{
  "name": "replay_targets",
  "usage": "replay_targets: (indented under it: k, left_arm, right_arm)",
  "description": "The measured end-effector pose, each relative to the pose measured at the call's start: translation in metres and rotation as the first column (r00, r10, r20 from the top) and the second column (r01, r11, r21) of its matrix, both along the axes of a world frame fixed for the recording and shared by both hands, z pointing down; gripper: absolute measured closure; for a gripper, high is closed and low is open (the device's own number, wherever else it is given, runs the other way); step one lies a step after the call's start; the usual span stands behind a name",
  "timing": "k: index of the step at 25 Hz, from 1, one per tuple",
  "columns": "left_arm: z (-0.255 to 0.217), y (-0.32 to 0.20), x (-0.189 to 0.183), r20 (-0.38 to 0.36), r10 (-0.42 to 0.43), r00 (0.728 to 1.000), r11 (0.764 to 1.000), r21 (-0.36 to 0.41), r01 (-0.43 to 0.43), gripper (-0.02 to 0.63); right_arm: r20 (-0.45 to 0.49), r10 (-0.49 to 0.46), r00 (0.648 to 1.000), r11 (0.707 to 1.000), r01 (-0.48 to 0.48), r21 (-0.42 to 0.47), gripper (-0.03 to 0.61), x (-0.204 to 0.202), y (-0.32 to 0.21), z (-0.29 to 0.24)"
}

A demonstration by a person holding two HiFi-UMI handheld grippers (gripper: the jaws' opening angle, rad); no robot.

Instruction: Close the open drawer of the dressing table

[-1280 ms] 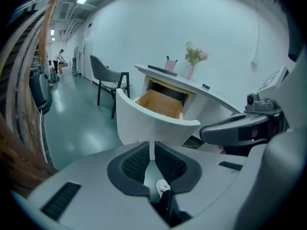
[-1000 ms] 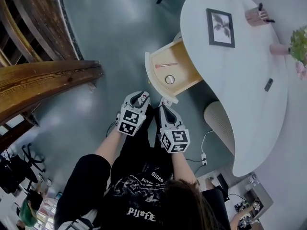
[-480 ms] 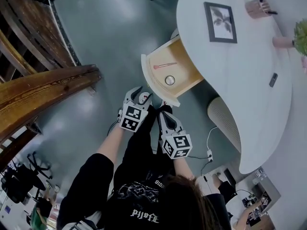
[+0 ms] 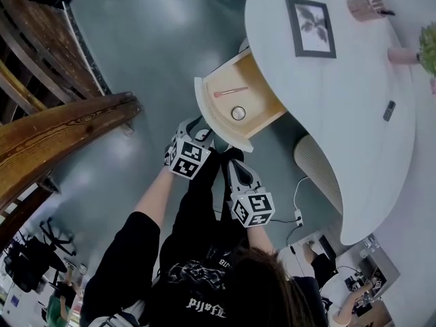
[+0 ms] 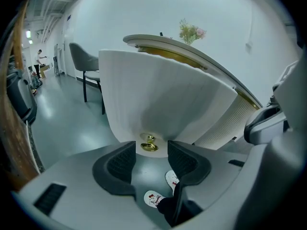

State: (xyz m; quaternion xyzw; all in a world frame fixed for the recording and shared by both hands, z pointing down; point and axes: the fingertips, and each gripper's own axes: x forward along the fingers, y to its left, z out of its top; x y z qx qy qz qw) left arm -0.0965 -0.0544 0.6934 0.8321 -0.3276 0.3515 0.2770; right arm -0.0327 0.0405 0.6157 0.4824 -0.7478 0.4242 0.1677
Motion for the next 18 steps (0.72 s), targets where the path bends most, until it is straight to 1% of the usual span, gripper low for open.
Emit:
replay_targets:
  k: [4, 5, 7, 8, 11, 13, 18]
  left_arm:
    - [0.006, -0.005, -0.002, 0.019, 0.004, 1.0, 1.0, 0.0, -0.004, 0.411]
    - [0.008, -0.006, -0.002, 0.032, 0.018, 0.999, 1.0, -0.001, -0.018, 0.413]
    - [0.011, -0.007, -0.002, 0.063, 0.059, 0.996, 0.998, 0.001, -0.059, 0.443]
    - [0.012, -0.007, -0.002, 0.073, 0.08, 0.994, 0.997, 0.003, -0.08, 0.446]
    - [0.012, -0.006, 0.001, 0.076, 0.123, 0.989, 0.992, 0.0, -0.123, 0.463]
    - [0.012, -0.005, 0.002, 0.07, 0.122, 0.99, 0.992, -0.004, -0.122, 0.492]
    - [0.012, -0.005, 0.002, 0.054, 0.083, 0.995, 0.996, -0.029, -0.081, 0.494]
  right_arm:
    - [0.005, -0.006, 1.0, 1.0, 0.006, 0.0, 0.552, 0.001, -0.001, 0.001]
    - [0.007, -0.01, 1.0, 1.0, 0.01, 0.0, 0.552, 0.0, -0.001, 0.001]
    - [0.013, -0.02, 1.0, 1.0, 0.02, 0.0, 0.552, -0.001, -0.001, 0.001]
    - [0.015, -0.024, 1.0, 1.0, 0.024, 0.0, 0.552, -0.001, -0.001, 0.001]
    - [0.018, -0.029, 0.999, 1.0, 0.029, -0.003, 0.552, 0.0, -0.002, 0.001]
    - [0.017, -0.032, 0.999, 0.999, 0.032, -0.004, 0.552, 0.001, -0.003, 0.001]
    - [0.01, -0.038, 0.999, 0.999, 0.039, -0.003, 0.552, 0.008, -0.006, 0.001]
